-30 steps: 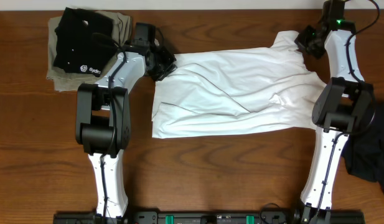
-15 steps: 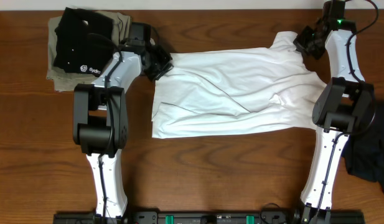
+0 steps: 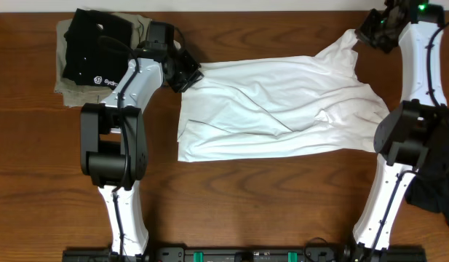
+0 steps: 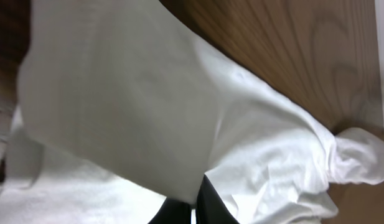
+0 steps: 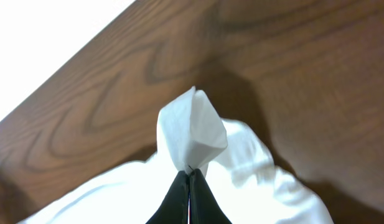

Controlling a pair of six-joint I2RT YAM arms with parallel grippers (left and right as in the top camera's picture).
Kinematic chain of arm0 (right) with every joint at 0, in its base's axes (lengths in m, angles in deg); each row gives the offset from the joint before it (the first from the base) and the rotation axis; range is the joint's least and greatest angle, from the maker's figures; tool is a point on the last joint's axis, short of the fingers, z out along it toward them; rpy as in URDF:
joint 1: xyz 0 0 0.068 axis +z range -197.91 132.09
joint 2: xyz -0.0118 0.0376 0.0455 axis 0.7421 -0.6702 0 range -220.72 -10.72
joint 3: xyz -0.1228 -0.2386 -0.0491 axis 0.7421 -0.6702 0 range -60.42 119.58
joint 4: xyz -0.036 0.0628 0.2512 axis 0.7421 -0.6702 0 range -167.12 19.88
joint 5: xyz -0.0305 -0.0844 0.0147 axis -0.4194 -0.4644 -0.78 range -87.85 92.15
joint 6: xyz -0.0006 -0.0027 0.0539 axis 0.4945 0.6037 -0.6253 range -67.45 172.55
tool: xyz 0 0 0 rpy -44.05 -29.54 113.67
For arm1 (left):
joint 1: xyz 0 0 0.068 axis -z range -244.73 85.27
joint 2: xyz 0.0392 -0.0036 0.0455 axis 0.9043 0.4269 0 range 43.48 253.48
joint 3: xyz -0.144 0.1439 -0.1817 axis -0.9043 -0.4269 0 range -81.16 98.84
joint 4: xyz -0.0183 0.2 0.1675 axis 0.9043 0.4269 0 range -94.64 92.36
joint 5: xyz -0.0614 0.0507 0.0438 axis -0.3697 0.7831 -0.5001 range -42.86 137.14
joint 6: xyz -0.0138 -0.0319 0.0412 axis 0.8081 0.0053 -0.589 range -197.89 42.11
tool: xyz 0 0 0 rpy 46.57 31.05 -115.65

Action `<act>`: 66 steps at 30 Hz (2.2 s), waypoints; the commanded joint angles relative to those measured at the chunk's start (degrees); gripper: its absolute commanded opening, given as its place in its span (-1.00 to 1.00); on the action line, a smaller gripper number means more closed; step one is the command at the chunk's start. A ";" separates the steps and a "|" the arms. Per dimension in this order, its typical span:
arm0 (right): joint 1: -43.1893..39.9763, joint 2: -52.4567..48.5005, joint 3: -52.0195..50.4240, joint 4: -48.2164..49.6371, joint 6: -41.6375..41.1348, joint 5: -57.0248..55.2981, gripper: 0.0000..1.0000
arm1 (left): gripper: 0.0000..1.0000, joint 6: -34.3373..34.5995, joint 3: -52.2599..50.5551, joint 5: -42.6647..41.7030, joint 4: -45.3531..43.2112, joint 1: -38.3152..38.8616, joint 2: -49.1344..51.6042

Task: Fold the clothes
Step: 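Pull the sleeve right with the right gripper, stretching the shirt lengthwise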

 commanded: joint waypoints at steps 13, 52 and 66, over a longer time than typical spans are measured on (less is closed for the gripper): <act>-0.59 5.03 0.02 -11.54 5.88 0.42 -0.98 | -0.88 -7.96 -0.20 -5.81 10.75 -5.51 -4.13; -0.61 17.53 -0.33 -34.62 11.47 -9.62 -0.97 | -0.88 -15.26 -0.20 -4.09 27.36 -6.36 -4.92; -0.33 19.96 -0.66 -34.64 15.06 -11.87 -0.97 | -0.88 -24.22 -0.20 -2.75 33.62 -6.34 -4.92</act>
